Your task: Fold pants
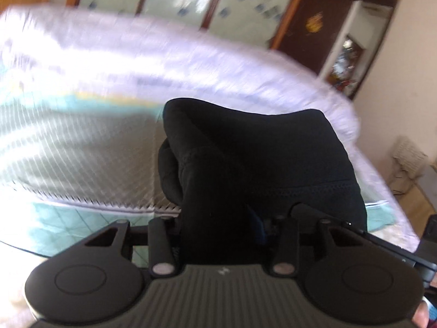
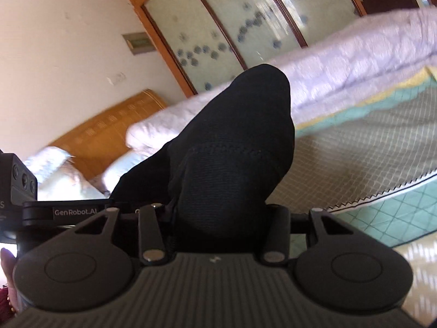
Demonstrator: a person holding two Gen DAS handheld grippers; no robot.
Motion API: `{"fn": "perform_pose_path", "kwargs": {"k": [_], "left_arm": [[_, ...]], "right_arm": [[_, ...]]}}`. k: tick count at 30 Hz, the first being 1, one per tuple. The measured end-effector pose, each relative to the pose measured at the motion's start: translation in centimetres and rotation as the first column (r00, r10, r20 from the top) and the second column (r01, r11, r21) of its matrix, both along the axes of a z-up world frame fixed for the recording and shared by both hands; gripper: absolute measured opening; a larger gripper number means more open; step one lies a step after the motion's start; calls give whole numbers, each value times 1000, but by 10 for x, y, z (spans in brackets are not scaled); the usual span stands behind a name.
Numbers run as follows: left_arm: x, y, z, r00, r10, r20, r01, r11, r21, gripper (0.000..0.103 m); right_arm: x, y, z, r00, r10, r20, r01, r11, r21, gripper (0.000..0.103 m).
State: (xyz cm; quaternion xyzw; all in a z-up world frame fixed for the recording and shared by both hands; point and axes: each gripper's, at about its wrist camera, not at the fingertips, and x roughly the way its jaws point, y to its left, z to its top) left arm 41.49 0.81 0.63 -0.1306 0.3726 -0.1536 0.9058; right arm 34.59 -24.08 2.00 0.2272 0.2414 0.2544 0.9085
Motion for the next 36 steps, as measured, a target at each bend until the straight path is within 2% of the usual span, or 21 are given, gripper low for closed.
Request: {"fn": "perform_pose_path", "kwargs": {"k": [2,3,4,5,6,7,8,11,15,18,23,28,32,36], "left_arm": [[21,-3,-37,995,36,-92,-33,999,33,41],[25,-5,-53,992,61,-109,-55,997,59,57],[20,-4,-58,993,79,-86,-75,996,48,72],[15,-2,-58,992,97,-81,-94,995,40,76],[9,0,-55,991,102,-86,-100,995,29,78],[0,3,-49,991,103,-91,-101,995,21,78],[-13,7,-40,989,116,-88,-114,993,26,78],[-66,17,-3,988,148,-46,-145,987,66,78],[-162,21,27,991,131,11,-131,980,152,81],[-236,25,35,994,109,-4,-107,976,188,81],[-338,23,45,996,79,-37,-69,973,221,83],[-397,17,46,996,74,-59,-56,965,255,88],[-424,16,41,992,106,-69,-82,953,292,90],[-441,18,43,990,137,-44,-114,934,337,90]], "right_arm": [[25,-2,-33,996,-19,-84,18,1000,-19,49],[35,-1,-49,989,-36,-143,31,999,-38,55],[40,-1,-64,979,-66,-191,56,997,-58,63],[38,-7,-73,974,-101,-203,101,995,-13,69],[36,-14,-75,968,-104,-228,116,992,41,69],[32,-19,-73,961,-109,-256,132,989,73,71],[23,-21,-68,954,-137,-266,159,985,66,71],[-26,-28,-33,953,-224,-205,221,974,-40,71],[-130,-34,5,967,-216,-138,195,969,-154,73],[-206,-38,13,968,-187,-166,150,966,-212,73],[-296,-27,8,956,-176,-234,113,960,-258,73],[-353,-16,4,942,-216,-257,154,958,-240,74],[-366,-12,6,943,-226,-244,165,955,-245,74],[-382,-7,12,948,-222,-227,166,956,-243,74]]}}
